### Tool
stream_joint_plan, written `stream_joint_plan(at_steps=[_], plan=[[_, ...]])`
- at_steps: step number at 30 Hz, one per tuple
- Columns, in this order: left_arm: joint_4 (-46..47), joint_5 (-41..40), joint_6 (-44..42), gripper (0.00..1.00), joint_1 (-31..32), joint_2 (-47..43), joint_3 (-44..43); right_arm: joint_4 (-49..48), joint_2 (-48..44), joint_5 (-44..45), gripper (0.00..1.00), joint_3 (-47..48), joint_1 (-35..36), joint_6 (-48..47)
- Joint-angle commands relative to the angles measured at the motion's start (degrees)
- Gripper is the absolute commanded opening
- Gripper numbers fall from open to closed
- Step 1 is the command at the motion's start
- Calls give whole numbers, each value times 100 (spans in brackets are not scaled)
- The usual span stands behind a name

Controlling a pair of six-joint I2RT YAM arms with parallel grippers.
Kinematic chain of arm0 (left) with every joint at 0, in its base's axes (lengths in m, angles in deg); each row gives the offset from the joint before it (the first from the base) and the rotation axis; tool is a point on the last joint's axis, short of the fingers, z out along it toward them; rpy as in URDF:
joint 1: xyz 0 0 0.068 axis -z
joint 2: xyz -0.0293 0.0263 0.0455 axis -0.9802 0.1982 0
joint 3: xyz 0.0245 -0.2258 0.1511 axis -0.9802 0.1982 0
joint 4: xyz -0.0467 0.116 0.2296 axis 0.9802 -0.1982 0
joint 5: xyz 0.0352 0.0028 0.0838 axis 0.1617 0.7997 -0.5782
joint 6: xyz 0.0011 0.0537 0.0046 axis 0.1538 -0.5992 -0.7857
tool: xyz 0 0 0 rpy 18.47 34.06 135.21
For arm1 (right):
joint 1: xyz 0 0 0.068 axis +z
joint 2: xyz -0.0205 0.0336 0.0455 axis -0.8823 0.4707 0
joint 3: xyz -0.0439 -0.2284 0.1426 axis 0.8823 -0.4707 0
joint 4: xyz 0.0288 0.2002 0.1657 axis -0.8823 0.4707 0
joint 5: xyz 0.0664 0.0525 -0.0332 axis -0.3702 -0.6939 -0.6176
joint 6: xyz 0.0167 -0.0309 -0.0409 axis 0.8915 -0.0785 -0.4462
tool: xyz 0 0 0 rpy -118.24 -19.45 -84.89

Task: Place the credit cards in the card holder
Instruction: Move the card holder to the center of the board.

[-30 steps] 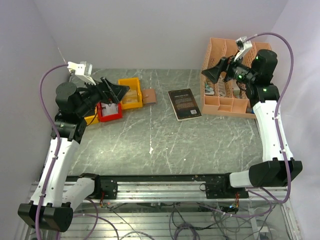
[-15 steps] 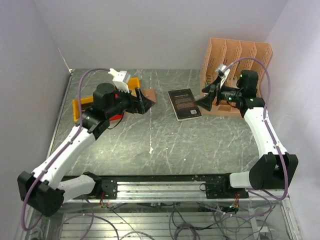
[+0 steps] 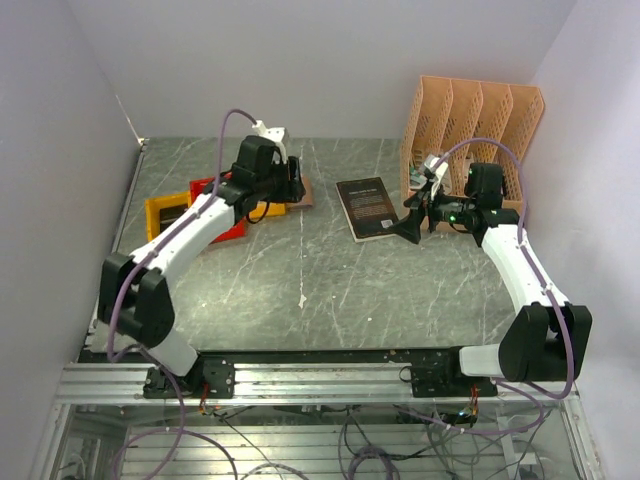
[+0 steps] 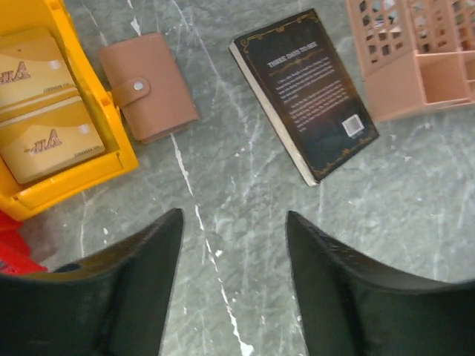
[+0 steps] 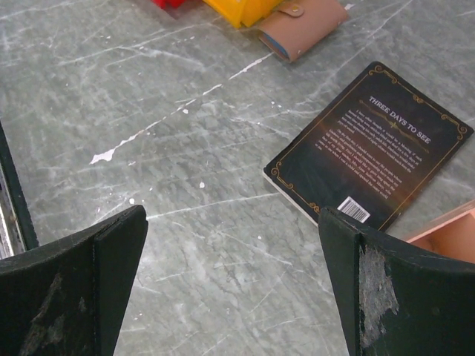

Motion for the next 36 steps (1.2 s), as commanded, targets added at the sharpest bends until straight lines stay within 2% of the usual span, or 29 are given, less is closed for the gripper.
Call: stream_joint_plan(at_steps=[1, 2, 3, 4, 6, 8, 15, 20, 26, 36], plan=[[-1, -205, -49, 54, 12, 631, -536, -60, 39, 108, 100, -53, -17, -83], [-75, -369, 65, 40, 16, 871, -741, -89, 50, 139, 100, -65, -12, -42], [-387, -704, 132, 34, 69, 1133, -1013, -134, 48, 154, 100, -89, -8, -7], [-637, -1092, 103, 34, 178, 1459, -1331, -166, 48, 163, 100, -108, -8, 13], [-1055, -1839, 46, 34, 364, 1956, -1881, -170, 56, 193, 100, -106, -8, 33], [-1246, -2194, -52, 34, 458, 2370, -2318, -176, 77, 261, 100, -97, 1, 36], [-1654, -2215, -404, 36, 501, 3663, -3692, -247, 128, 355, 100, -153, 19, 72], [-2101, -2436, -733, 45, 637, 4456, -4538, -257, 131, 380, 100, -166, 27, 66], [-2169, -2873, -1144, 57, 780, 4874, -4818, -234, 157, 402, 100, -150, 36, 41], [-2345, -2748, -1341, 55, 794, 5551, -5299, -212, 180, 433, 100, -141, 54, -4]])
